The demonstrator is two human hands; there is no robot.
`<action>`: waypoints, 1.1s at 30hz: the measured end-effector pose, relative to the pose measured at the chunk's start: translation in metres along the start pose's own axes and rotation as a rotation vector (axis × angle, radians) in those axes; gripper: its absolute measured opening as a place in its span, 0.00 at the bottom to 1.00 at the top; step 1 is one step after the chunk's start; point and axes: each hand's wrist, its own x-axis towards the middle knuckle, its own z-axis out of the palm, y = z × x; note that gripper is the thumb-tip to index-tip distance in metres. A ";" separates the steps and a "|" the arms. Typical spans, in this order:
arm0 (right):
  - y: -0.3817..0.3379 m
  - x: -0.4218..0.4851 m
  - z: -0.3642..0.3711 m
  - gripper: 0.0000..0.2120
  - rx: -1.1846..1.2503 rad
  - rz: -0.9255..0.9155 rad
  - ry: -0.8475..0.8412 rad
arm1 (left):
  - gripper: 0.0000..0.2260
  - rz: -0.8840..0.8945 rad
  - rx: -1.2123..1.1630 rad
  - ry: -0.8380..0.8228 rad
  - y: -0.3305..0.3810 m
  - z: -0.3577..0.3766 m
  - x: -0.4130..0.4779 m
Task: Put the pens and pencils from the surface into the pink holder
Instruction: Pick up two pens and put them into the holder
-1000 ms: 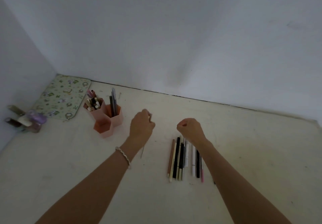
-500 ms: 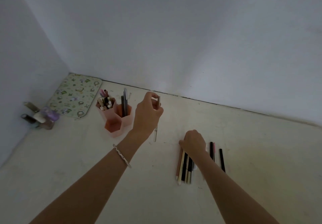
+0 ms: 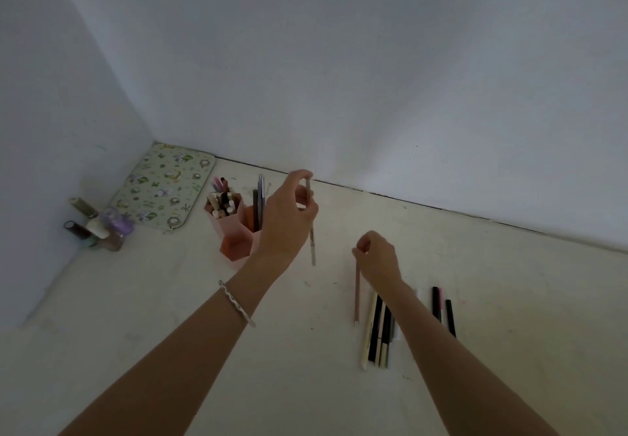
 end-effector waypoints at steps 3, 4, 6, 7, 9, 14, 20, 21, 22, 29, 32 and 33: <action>-0.031 0.009 -0.023 0.01 0.144 -0.061 0.123 | 0.15 0.070 0.006 0.155 0.003 -0.034 0.020; -0.042 0.011 -0.032 0.01 0.204 -0.082 0.167 | 0.15 0.095 0.047 0.201 0.003 -0.045 0.026; -0.067 0.013 -0.046 0.01 0.323 -0.125 0.234 | 0.15 0.111 0.125 0.253 -0.002 -0.066 0.035; -0.079 0.013 -0.051 0.02 0.377 -0.148 0.264 | 0.15 0.109 0.157 0.253 -0.006 -0.073 0.037; -0.099 0.012 -0.055 0.02 0.480 -0.181 0.311 | 0.15 0.123 0.257 0.217 -0.015 -0.079 0.040; -0.132 0.005 -0.047 0.03 0.627 -0.211 0.326 | 0.06 0.280 0.793 0.098 -0.041 -0.071 0.038; -0.157 -0.006 -0.016 0.03 0.662 -0.297 0.268 | 0.17 0.264 0.841 0.238 -0.042 -0.089 0.044; -0.160 -0.007 -0.008 0.03 0.657 -0.307 0.250 | 0.18 0.262 0.822 0.253 -0.038 -0.093 0.044; -0.161 -0.008 -0.001 0.03 0.645 -0.314 0.229 | 0.18 0.258 0.799 0.256 -0.035 -0.095 0.044; -0.148 -0.013 0.035 0.04 0.459 -0.306 0.031 | 0.17 0.265 0.648 0.230 -0.013 -0.077 0.024; -0.137 -0.011 0.015 0.05 0.485 -0.313 0.135 | 0.13 0.258 0.625 0.198 -0.008 -0.051 0.008; -0.133 -0.009 0.005 0.06 0.476 -0.320 0.175 | 0.12 0.249 0.609 0.172 -0.007 -0.042 0.002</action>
